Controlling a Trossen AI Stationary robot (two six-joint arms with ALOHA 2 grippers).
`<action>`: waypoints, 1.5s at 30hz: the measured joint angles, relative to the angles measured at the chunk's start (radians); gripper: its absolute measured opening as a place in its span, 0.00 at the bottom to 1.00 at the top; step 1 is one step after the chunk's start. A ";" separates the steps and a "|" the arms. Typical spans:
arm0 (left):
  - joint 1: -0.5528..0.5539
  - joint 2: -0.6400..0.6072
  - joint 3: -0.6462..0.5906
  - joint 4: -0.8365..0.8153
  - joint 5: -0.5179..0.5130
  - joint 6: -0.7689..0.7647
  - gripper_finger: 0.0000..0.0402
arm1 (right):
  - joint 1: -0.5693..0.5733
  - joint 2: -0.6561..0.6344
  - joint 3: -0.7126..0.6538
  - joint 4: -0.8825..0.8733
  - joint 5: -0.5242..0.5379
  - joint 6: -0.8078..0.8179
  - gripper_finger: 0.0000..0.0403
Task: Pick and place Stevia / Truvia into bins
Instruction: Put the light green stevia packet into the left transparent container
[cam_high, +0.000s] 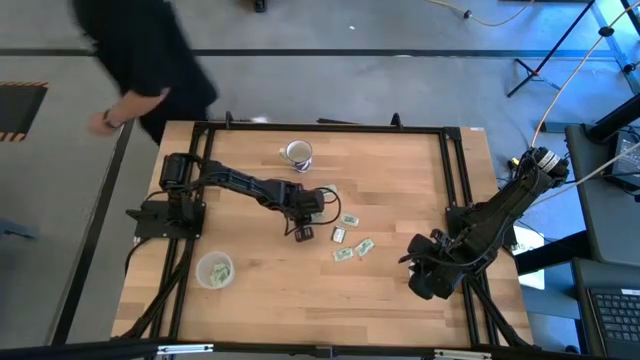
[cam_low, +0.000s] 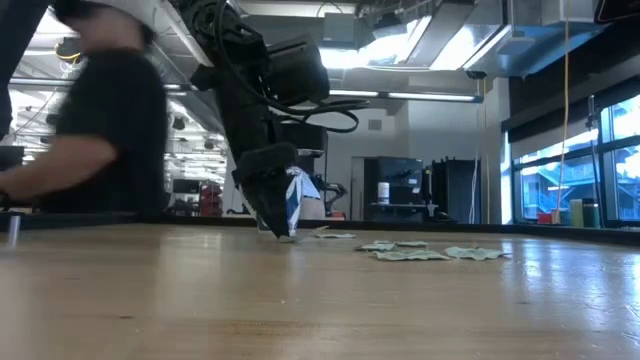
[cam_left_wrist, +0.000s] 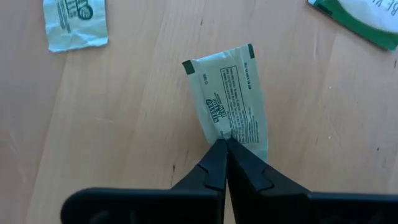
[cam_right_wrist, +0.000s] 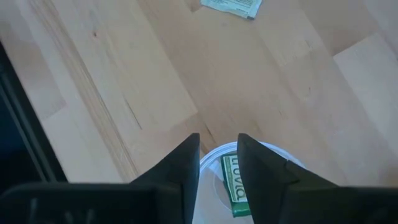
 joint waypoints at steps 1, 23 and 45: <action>-0.003 -0.012 0.002 -0.005 0.000 0.003 0.01 | 0.000 0.000 0.000 0.000 0.000 -0.009 0.27; -0.313 -0.576 0.135 -0.502 0.046 -0.391 0.00 | -0.126 0.001 0.000 0.349 0.215 -0.606 0.27; -0.860 -0.376 0.134 -0.847 0.098 -1.460 0.01 | -0.366 0.003 -0.071 0.514 0.200 -0.806 0.27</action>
